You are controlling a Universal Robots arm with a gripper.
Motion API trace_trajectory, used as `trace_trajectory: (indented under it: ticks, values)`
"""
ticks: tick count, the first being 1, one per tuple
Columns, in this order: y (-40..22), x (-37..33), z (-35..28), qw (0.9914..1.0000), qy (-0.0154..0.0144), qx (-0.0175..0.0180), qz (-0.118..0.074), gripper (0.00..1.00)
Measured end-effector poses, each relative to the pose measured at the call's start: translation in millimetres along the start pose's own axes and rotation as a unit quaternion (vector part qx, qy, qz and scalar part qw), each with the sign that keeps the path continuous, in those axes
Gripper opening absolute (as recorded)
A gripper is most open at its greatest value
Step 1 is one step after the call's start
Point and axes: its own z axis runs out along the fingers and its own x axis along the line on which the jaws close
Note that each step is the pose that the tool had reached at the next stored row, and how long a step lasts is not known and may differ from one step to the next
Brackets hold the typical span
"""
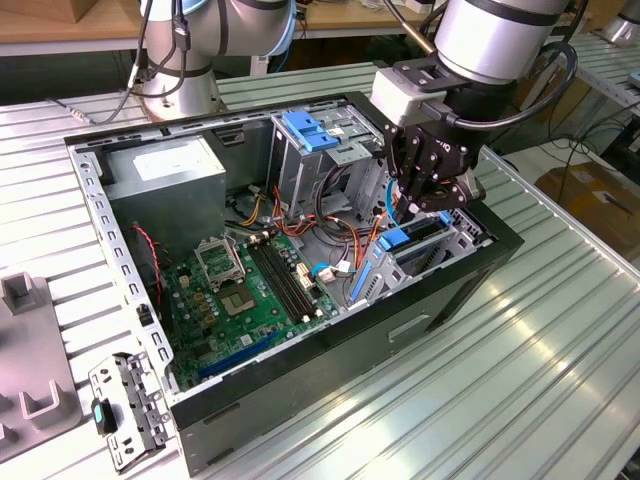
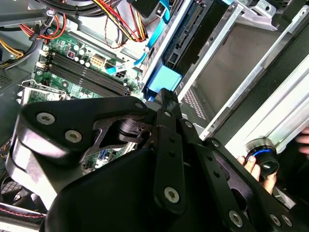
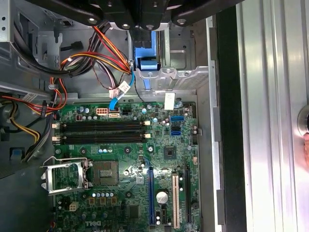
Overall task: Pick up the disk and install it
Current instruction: 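Insert the first disk wire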
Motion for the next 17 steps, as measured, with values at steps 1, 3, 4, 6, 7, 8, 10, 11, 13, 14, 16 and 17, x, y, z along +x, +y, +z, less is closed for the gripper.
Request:
trace_trajectory:
  ticks: [1, 3, 4, 6, 7, 8, 10, 11, 13, 14, 16, 17]
  values:
    - [0.0, 0.0, 0.0, 1.0, 0.0, 0.0, 0.0, 0.11]
    - [0.0, 0.0, 0.0, 1.0, 0.0, 0.0, 0.0, 0.11]
    - [0.0, 0.0, 0.0, 1.0, 0.0, 0.0, 0.0, 0.11]
    - [0.0, 0.0, 0.0, 1.0, -0.0001, 0.0, 0.0, 0.11]
    - [-0.2, 0.0, 0.0, 1.0, -0.0001, 0.0, 0.0, 0.11]
    - [-1.2, 0.0, 0.1, 1.0, -0.0001, 0.0, 0.0, 0.11]
    - [-6.6, -0.3, 0.2, 1.0, -0.0001, 0.0001, -0.002, 0.11]
    - [-10.5, -0.5, 0.3, 0.99999, -0.0001, 0.0, -0.004, 0.11]
    - [-15.5, -0.7, 0.5, 0.99998, -0.0002, 0.0, -0.006, 0.11]
    - [-18.4, -0.8, 0.5, 0.99996, -0.0002, 0.0001, -0.008, 0.11]
    - [-22.6, -1.0, 0.7, 0.99993, -0.0003, 0.0002, -0.012, 0.11]
    - [-24.2, -1.1, 0.7, 0.99993, -0.0003, 0.0002, -0.012, 0.11]
